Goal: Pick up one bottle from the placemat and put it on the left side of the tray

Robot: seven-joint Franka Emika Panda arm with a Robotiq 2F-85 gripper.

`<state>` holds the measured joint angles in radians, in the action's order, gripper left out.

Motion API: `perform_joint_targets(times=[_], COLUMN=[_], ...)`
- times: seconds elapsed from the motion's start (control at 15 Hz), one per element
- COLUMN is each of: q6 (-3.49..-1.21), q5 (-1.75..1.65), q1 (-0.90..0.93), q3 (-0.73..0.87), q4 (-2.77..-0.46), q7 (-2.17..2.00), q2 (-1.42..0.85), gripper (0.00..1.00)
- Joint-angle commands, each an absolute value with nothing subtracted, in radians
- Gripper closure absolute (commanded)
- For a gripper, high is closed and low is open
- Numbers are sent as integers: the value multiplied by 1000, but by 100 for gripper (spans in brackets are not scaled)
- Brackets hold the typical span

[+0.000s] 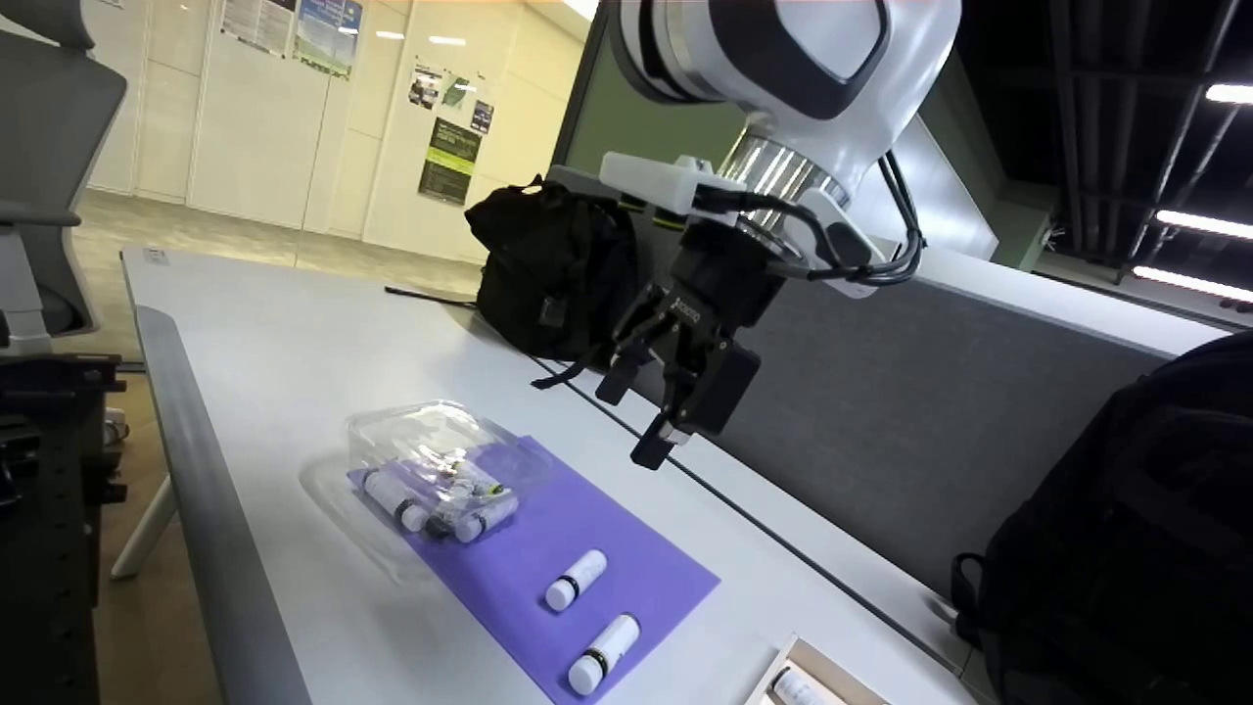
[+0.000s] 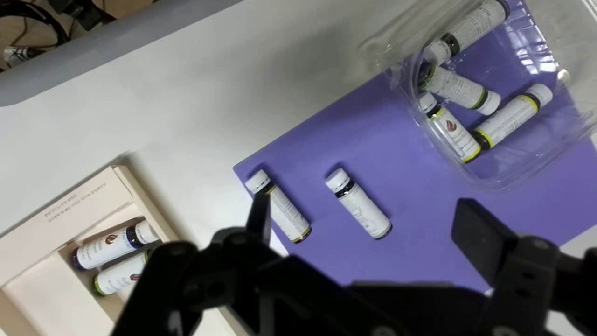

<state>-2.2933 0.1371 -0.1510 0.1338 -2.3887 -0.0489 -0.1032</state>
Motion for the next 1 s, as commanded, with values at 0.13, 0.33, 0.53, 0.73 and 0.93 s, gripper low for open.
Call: perform_joint_targets(times=[0.13, 0.33, 0.53, 0.73, 0.93], q6=[-2414, -2589, -2740, -2815, -2871], q5=[138, 144, 141, 127, 110], q1=[-142, -142, -153, -172, -190], q3=[123, 96, 58, 32, 17], q4=[-2403, -2426, -2437, -2424, -2413], q7=[21, 131, 212, 241, 255], q2=[-163, -231, -317, -397, -452], gripper=[0, 0, 0, 0, 0])
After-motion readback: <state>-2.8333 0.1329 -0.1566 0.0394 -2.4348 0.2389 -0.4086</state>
